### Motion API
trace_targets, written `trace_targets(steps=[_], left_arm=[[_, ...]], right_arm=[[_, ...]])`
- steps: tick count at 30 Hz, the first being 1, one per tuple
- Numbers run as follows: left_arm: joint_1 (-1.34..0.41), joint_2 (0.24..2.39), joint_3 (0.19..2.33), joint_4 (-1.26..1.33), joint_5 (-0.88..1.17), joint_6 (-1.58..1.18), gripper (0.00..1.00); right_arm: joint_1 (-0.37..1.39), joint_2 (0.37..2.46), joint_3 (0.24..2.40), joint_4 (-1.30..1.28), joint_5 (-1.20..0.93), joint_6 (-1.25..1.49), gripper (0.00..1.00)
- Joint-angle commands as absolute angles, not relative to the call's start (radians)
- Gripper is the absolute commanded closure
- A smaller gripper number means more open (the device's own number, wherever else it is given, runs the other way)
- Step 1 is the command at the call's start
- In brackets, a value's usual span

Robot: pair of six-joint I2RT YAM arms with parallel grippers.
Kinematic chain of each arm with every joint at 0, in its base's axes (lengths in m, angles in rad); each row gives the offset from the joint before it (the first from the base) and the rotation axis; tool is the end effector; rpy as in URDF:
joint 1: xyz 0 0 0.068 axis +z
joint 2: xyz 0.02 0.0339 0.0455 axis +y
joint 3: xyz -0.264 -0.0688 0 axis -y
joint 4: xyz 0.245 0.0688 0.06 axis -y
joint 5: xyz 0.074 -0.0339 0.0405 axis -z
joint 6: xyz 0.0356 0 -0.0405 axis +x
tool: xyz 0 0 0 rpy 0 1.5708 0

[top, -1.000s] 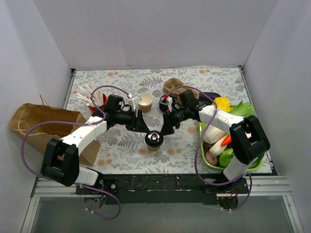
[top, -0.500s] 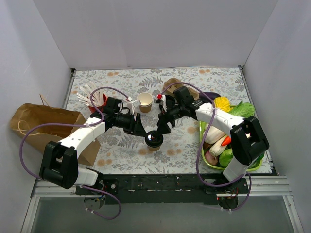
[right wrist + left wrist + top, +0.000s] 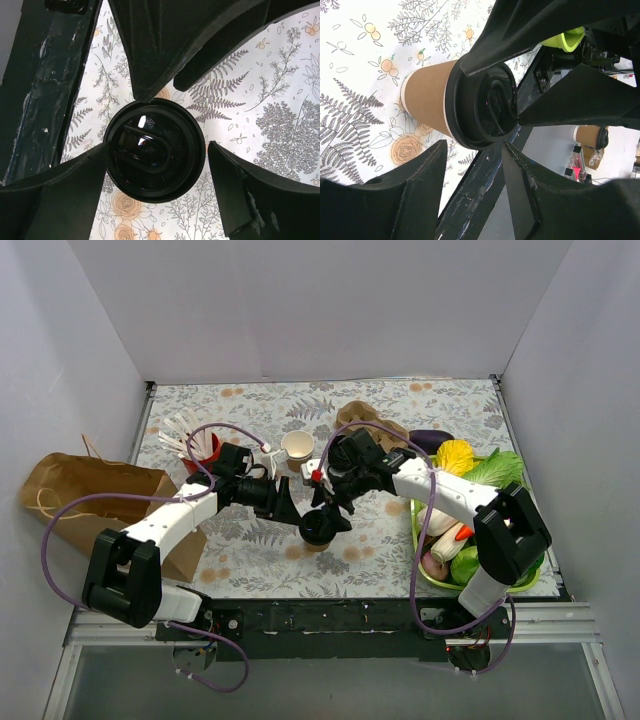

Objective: Pack the takeout coffee

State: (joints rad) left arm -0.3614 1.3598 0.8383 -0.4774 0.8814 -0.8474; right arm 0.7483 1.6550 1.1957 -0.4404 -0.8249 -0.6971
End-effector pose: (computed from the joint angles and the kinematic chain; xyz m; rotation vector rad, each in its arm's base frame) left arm 0.2329 -0.1174 0.2203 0.2849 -2.6981 1.4919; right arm 0.2383 0.2569 0.2449 -1.7888 1.4966 1.0290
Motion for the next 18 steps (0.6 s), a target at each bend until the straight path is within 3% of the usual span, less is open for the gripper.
trace_targets(steps=[1, 7, 13, 18], left_arm=[[-0.351, 1.351, 0.818, -0.463, 0.905, -0.85, 0.53], [-0.353, 1.364, 0.815, -0.457, 0.899, -0.856, 0.54], [-0.351, 1.379, 0.81, -0.449, 0.908, -0.857, 0.54], [-0.351, 1.39, 0.802, -0.439, 0.908, -0.861, 0.54]], right_arm=[[0.756, 1.612, 1.235, -0.495, -0.831, -0.819, 0.12], [0.755, 1.602, 1.224, -0.453, -0.825, -0.756, 0.13], [0.707, 1.618, 1.25, -0.35, -0.899, -0.502, 0.14], [0.706, 1.631, 1.243, -0.382, -0.959, -0.523, 0.13]])
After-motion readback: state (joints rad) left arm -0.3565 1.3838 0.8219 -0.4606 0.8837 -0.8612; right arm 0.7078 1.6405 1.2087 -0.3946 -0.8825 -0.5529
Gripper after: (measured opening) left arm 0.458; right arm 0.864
